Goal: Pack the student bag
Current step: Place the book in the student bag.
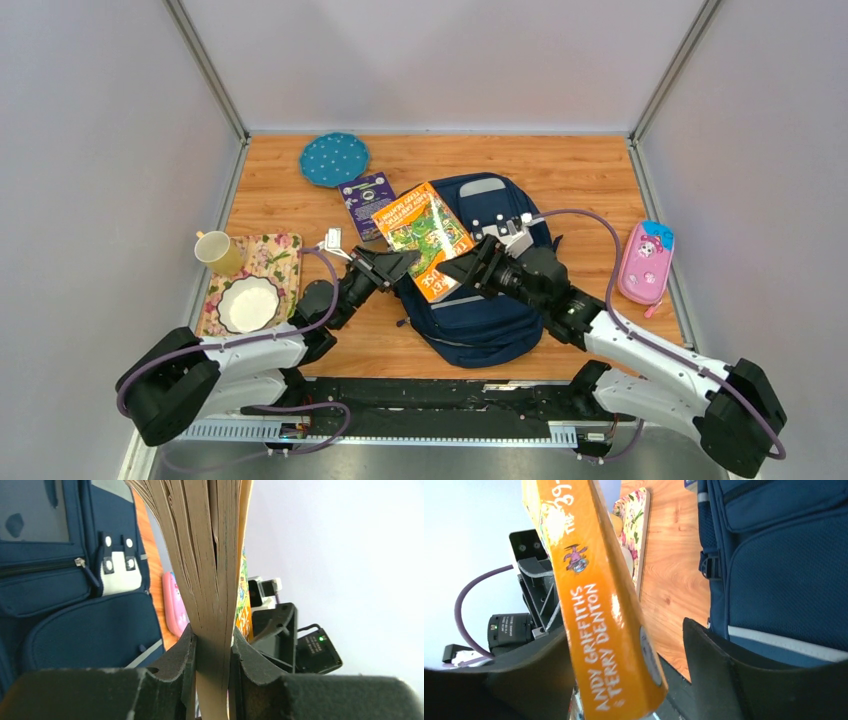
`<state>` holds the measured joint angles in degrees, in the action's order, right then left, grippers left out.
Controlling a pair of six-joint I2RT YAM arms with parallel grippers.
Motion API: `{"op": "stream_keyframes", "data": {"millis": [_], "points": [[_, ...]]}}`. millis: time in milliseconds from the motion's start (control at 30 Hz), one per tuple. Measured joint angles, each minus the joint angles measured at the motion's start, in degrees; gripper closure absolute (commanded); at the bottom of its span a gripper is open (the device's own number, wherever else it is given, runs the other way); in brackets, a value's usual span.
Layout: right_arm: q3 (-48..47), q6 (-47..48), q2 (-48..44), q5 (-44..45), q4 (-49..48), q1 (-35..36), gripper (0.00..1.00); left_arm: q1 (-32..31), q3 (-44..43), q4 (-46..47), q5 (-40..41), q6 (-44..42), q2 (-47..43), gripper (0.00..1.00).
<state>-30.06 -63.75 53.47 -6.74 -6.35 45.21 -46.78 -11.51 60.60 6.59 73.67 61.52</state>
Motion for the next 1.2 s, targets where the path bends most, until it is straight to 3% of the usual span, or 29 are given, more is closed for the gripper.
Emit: {"op": "stream_keyframes", "data": {"millis": [67,100,133,200,233,300,333,400,567,800,900,1200], "points": [[0.0,0.0,1.1,0.2,-2.3,0.0,0.58,0.0,0.0,1.6,0.1,0.6,0.4,1.00],[-0.1,0.0,1.4,0.3,-3.5,0.0,0.75,0.0,0.0,2.0,0.2,0.6,0.5,1.00],[-0.2,-0.1,1.5,0.2,-4.7,0.2,0.86,0.0,0.0,2.1,0.3,0.7,0.5,1.00],[-0.3,-0.5,1.2,-0.2,-7.1,0.5,1.00,0.0,0.4,2.2,1.2,0.9,0.5,0.98],[-0.3,-0.3,0.8,-0.1,-7.3,0.7,1.00,0.0,0.5,2.5,1.2,1.0,0.4,0.76],[-0.1,0.1,-0.1,0.0,-7.2,0.8,1.00,-0.1,0.5,2.7,1.3,0.9,-0.1,0.52],[0.0,0.4,-0.7,0.1,-6.9,1.0,1.00,-0.1,0.5,2.6,1.2,0.8,-0.3,0.32],[0.0,1.1,-2.5,0.3,-5.9,1.1,1.00,-0.3,0.5,1.4,0.9,0.8,-1.2,0.24],[0.0,4.1,-9.9,6.0,3.2,0.7,1.00,-0.3,-1.9,-9.8,-0.5,-3.7,-6.4,0.23],[-2.5,8.7,-24.2,18.3,23.2,0.3,1.00,-1.0,-13.1,-33.7,-0.3,-19.6,-9.2,0.22],[-6.4,10.4,-28.2,22.8,31.5,0.3,1.00,-5.2,-18.8,-43.5,4.1,-27.8,-7.9,0.22],[-15.3,12.7,-38.3,34.1,49.6,0.3,1.00,-17.2,-28.8,-55.1,10.5,-48.7,1.0,0.21]]}}
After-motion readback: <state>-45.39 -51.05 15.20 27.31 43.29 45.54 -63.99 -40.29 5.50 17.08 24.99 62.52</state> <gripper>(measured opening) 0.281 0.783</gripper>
